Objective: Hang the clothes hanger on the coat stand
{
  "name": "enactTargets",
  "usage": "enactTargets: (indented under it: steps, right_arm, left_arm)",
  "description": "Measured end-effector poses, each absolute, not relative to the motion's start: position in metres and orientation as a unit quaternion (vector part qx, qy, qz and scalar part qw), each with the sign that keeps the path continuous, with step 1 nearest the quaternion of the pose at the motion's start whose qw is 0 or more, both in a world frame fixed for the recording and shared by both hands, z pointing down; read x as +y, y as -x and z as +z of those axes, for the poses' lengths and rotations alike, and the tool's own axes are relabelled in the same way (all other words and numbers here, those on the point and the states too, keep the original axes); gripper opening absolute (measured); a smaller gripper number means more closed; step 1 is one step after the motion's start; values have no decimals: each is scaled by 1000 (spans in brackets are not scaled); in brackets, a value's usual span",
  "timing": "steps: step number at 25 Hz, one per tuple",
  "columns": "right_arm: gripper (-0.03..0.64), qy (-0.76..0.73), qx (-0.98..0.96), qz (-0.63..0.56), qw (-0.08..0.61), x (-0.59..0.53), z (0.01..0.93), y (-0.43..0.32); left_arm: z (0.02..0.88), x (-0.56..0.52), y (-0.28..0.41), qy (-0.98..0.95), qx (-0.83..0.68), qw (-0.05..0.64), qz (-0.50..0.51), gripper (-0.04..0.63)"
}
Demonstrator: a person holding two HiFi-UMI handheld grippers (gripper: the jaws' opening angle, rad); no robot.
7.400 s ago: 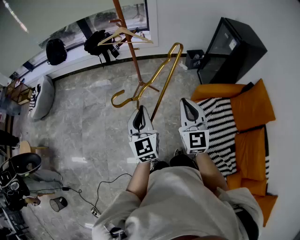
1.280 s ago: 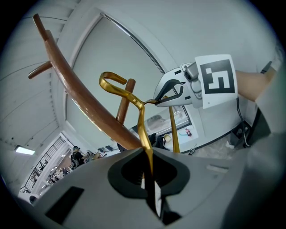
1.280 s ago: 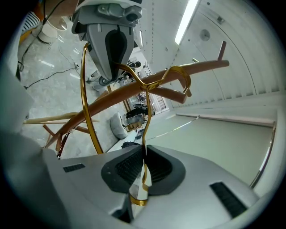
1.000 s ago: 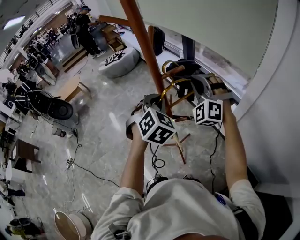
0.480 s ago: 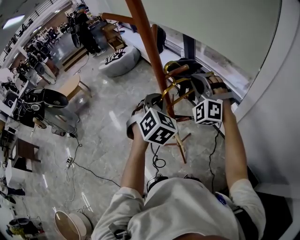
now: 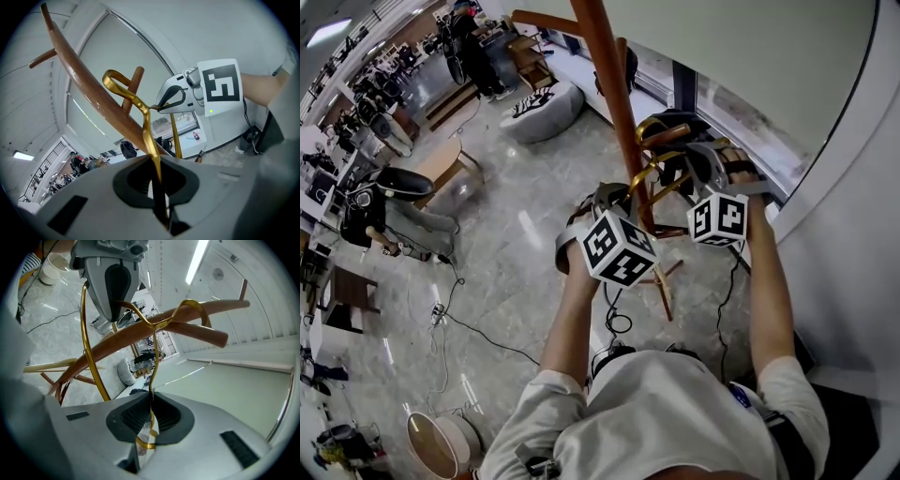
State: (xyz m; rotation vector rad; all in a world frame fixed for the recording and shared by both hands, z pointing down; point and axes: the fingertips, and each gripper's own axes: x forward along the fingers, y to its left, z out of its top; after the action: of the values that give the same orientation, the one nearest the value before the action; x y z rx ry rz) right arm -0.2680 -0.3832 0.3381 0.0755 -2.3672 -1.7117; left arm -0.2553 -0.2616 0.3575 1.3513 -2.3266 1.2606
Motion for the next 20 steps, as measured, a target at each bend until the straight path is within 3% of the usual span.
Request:
enactTargets:
  steps: [20]
  right_arm:
    - [17, -10, -810, -573, 124, -364, 363, 274]
  left_arm:
    - [377, -246, 253, -448, -786, 83, 417, 9]
